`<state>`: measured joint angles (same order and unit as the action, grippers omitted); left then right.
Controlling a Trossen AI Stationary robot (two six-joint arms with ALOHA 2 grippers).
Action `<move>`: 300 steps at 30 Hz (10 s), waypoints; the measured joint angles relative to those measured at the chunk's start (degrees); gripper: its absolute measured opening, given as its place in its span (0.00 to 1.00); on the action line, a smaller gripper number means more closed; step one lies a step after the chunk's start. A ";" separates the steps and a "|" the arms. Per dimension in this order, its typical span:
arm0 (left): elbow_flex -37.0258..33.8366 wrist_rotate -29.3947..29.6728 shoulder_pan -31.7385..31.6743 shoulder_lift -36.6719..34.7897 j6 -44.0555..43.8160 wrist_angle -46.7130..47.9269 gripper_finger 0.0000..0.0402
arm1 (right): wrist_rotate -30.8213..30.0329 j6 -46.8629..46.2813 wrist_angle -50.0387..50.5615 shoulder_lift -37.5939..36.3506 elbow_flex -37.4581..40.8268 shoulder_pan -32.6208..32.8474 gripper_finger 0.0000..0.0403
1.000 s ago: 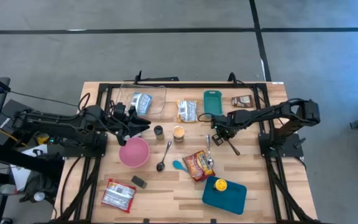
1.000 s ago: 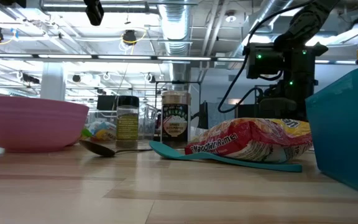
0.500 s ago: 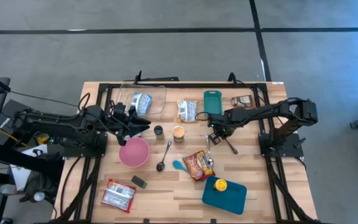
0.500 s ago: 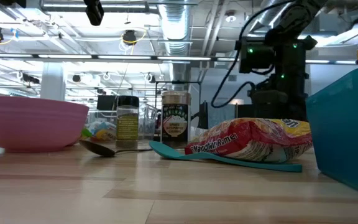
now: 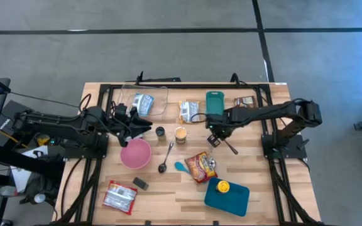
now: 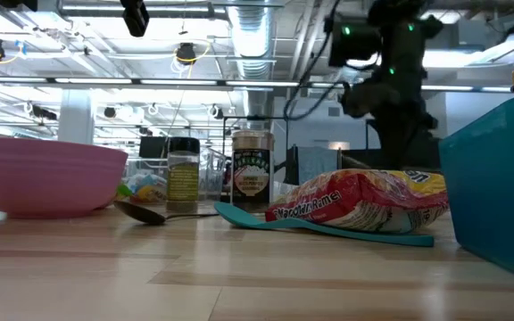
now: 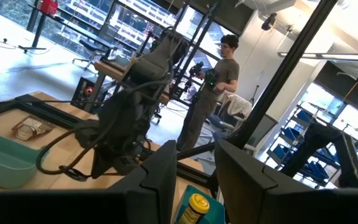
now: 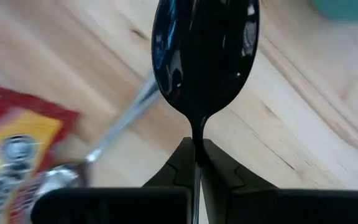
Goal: Pick & Place Food Item
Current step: Put the right black spoon into the green bin, then put the black seasoning bottle into the blue bin
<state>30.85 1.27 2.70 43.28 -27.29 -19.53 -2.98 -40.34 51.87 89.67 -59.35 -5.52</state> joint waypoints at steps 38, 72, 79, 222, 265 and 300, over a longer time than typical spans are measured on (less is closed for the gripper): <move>0.00 0.90 0.00 0.01 0.02 0.00 0.26 | 3.87 10.38 9.93 2.09 -19.46 -27.79 0.01; 0.00 1.14 -0.04 0.01 0.00 0.00 0.26 | 12.20 13.94 17.45 26.91 -32.16 -33.31 0.03; 0.00 1.10 -0.04 -0.01 0.00 0.00 0.26 | 12.15 13.25 18.35 26.91 -32.16 -34.58 0.03; 0.00 5.25 -0.06 0.01 1.96 -7.00 0.26 | -3.52 23.23 23.74 2.70 -50.43 -19.63 0.17; 0.00 7.38 -0.07 0.00 1.99 -11.56 0.26 | 0.00 15.21 -1.98 -20.94 -4.57 5.20 0.17; 11.99 13.36 -0.04 16.09 1.33 17.65 0.26 | -0.26 14.95 -11.57 -29.79 11.80 -2.91 0.17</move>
<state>42.84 14.63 2.66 59.37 -25.96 -1.88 -3.25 -25.39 40.30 59.88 -47.55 -8.43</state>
